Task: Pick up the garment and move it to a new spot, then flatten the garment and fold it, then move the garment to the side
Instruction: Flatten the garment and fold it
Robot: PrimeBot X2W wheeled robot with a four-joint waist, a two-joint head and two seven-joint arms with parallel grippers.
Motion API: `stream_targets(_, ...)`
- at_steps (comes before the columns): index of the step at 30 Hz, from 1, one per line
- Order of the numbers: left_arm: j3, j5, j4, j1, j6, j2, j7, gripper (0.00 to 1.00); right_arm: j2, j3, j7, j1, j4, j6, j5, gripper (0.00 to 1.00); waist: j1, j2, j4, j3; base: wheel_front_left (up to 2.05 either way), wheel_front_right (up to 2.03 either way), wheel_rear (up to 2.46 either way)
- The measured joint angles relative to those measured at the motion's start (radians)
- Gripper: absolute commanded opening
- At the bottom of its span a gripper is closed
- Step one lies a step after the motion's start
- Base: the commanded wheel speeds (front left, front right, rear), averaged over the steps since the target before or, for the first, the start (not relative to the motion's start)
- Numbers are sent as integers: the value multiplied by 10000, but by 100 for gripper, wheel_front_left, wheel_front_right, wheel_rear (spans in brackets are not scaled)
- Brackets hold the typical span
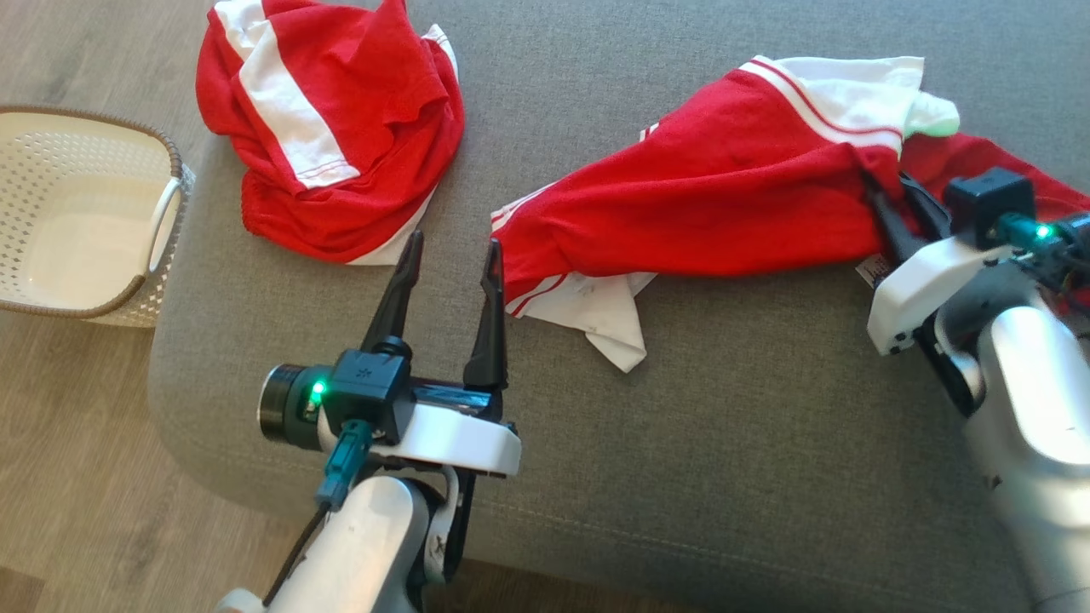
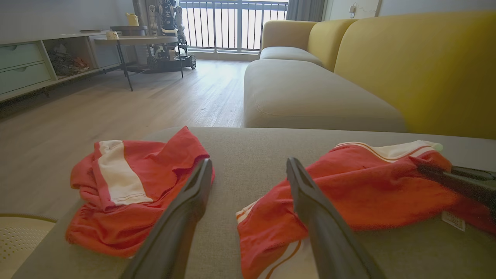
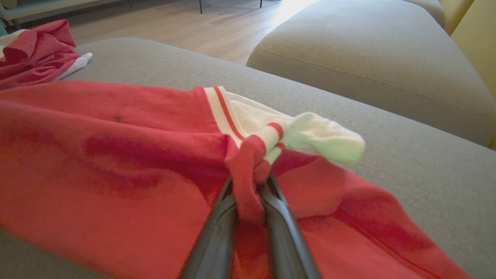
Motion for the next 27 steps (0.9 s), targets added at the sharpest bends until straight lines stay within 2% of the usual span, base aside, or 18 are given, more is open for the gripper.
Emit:
stream_targets(10, -314, -198, 15, -98, 134, -13, 0, 100, -1158, 435, 138, -1399, -570, 2, 88, 0, 0, 0, 203, 45, 0, 0, 0)
stream_targets(16, -619, -520, -50, -221, 286, -19, 0, 100, -2071, 817, 763, -3569, -1193, 2, 73, 0, 0, 0, 583, 204, 0, 0, 0)
stream_targets(18, -750, -625, -84, -222, 339, -21, 0, 100, -2293, 1231, 995, -4204, -1183, 0, 42, 0, 0, 0, 711, 315, 0, 0, 0)
stream_targets(22, -1035, -813, -123, -360, 428, -27, 0, 100, -2869, 2140, 1174, -4934, -311, 2, 29, 0, 0, 0, 1084, 524, 0, 0, 0)
stream_targets(25, -1174, -934, -203, -507, 529, -46, 0, 100, -3321, 2360, 1076, -5342, 700, 2, -13, 0, 0, 0, 1424, 671, 0, 0, 0)
stream_targets(26, -1210, -965, -230, -539, 554, -46, 0, 100, -3392, 2374, 997, -5488, 1026, 2, -17, 54, 0, 0, 1529, 720, 0, 0, 0)
stream_targets(27, -1264, -1011, -249, -569, 608, -46, 0, 100, -3425, 2406, 836, -5643, 1321, 2, -107, 100, 0, 0, 1627, 771, 0, 0, 0)
